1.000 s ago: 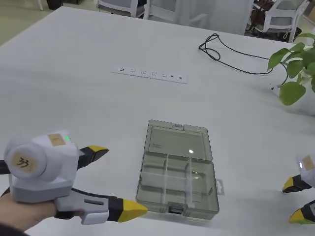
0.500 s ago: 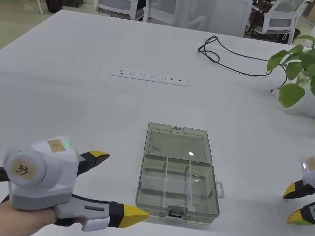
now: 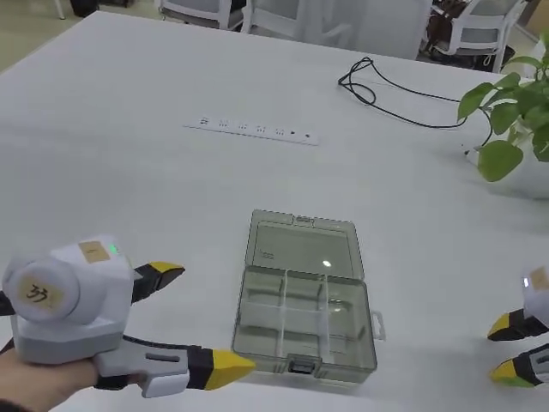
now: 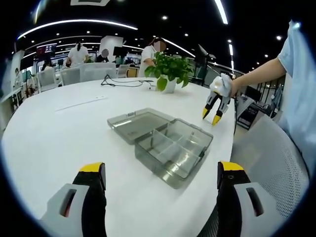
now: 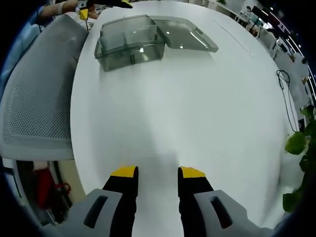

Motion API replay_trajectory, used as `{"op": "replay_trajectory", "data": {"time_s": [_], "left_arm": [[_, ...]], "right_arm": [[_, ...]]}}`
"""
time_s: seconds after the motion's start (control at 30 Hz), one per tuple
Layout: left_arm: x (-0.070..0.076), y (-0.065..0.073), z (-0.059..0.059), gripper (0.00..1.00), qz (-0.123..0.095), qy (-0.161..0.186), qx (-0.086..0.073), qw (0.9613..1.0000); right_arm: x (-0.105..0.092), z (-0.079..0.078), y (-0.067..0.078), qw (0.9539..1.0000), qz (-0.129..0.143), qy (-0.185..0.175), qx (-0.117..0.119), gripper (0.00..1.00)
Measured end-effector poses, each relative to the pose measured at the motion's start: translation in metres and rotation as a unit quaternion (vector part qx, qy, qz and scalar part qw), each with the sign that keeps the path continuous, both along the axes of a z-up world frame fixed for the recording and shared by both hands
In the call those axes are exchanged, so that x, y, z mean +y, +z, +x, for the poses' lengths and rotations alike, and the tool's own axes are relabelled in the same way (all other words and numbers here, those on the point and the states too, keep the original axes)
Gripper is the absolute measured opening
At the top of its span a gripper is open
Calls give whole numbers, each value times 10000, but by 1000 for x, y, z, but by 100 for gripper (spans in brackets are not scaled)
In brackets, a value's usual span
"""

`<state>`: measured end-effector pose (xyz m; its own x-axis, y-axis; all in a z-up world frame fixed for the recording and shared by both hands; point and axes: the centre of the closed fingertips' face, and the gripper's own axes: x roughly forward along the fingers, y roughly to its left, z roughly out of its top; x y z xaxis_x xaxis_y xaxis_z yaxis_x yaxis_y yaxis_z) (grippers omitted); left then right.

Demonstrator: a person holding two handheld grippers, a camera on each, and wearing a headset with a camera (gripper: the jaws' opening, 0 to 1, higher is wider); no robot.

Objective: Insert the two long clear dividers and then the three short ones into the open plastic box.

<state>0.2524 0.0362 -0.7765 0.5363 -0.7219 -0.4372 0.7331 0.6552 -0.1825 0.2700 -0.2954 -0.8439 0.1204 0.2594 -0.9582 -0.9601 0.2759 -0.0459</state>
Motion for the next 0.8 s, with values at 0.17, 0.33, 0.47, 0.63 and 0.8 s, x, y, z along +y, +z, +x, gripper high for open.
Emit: {"op": "replay_trajectory", "data": {"time_s": [0.17, 0.33, 0.47, 0.63, 0.8], "left_arm": [[1, -1, 3, 94, -25, 100, 40, 9999], [0, 0, 5, 92, -16, 109, 55, 9999], [-4, -1, 8, 92, -23, 134, 131, 9998], [-12, 2, 13, 91, 5, 54, 131, 9999], [-23, 9, 15, 90, -242, 33, 302, 9992]], "right_arm": [[15, 2, 12, 9995, 262, -66, -144, 32], [31, 6, 22, 9984, 454, -27, -335, 32], [49, 9, 33, 9967, 632, 42, -509, 32], [71, 11, 47, 9938, 859, 174, -682, 32], [95, 15, 64, 9896, 1051, 296, -933, 32]]}}
